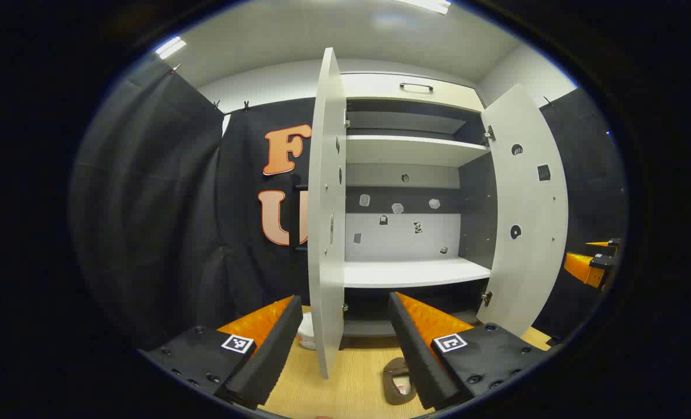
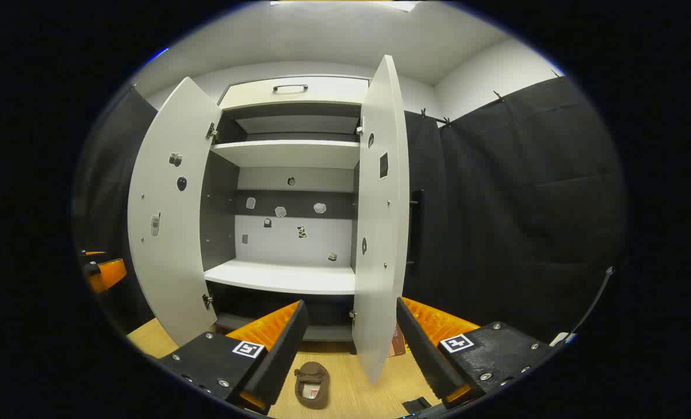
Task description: Grab one shoe with the right hand and put it into the shoe cabinet, grab the other shoe with the left hand and put it into the shoe cabinet; then close the right door with the right hand and the left door with the left hand.
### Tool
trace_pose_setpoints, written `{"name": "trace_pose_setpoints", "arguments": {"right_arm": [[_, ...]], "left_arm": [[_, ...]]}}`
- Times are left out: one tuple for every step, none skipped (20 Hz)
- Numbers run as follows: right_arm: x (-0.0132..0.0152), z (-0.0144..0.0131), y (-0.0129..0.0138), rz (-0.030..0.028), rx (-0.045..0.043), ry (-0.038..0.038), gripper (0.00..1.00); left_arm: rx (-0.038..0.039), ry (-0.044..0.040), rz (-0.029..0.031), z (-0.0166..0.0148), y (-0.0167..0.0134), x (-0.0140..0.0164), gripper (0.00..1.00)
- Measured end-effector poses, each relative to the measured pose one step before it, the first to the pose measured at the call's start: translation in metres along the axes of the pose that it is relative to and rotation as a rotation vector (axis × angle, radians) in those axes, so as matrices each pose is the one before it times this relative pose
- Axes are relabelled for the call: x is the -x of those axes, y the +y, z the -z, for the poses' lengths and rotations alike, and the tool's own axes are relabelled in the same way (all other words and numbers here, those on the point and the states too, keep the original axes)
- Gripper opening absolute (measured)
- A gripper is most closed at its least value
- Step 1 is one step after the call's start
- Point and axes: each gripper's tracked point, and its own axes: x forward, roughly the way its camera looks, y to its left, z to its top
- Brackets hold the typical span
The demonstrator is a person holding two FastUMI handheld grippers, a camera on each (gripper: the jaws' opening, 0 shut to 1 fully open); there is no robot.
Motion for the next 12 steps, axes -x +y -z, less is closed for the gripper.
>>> {"name": "trace_pose_setpoints", "arguments": {"right_arm": [[-0.00094,-0.00179,0.00071,-0.00085,-0.00401,-0.00108,0.94],[-0.00185,-0.00044,0.00154,-0.00212,-0.00128,-0.00188,0.94],[-0.00067,0.00011,0.00189,-0.00233,0.00265,0.00014,0.94],[0.00014,0.00013,0.00169,-0.00242,0.00456,0.00065,0.94],[0.00028,0.00079,0.00054,-0.00337,0.00436,0.00050,0.94],[0.00028,-0.00049,0.00083,-0.00315,0.00297,0.00019,0.94],[-0.00119,0.00038,0.00325,-0.00308,0.00404,0.00021,0.94],[-0.00056,0.00075,0.00114,-0.00155,0.00562,0.00002,0.94],[0.00012,0.00087,-0.00010,0.00213,0.00534,0.00234,0.94],[0.00024,0.00039,-0.00073,0.00273,0.00367,0.00094,0.94],[-0.00233,0.00076,0.00082,-0.00007,0.00178,0.00056,0.94],[-0.00017,0.00098,0.00185,-0.00070,0.00029,0.00302,0.94]], "left_arm": [[0.00083,0.00137,-0.00104,-0.00045,-0.00085,-0.00061,0.96],[0.00106,0.00174,0.00315,-0.00067,-0.00179,-0.00063,0.96],[0.00067,0.00104,0.00440,-0.00086,-0.00292,-0.00051,0.99],[-0.00052,0.00029,0.00462,0.00016,-0.00172,-0.00191,0.96],[-0.00211,-0.00062,0.00503,-0.00043,-0.00236,-0.00155,0.96],[-0.00271,-0.00068,0.00433,-0.00075,-0.00200,-0.00017,0.96],[-0.00063,-0.00173,0.00252,-0.00041,-0.00176,-0.00089,0.96],[-0.00002,-0.00307,0.00126,-0.00091,0.00014,-0.00083,0.96],[-0.00302,-0.00488,0.00087,-0.00122,-0.00055,-0.00079,0.96],[-0.00200,-0.00111,0.00055,-0.00018,-0.00066,0.00014,0.96],[0.00021,0.00123,-0.00014,0.00081,0.00018,-0.00136,0.99],[0.00110,0.00226,0.00261,0.00063,-0.00106,-0.00114,0.96]]}}
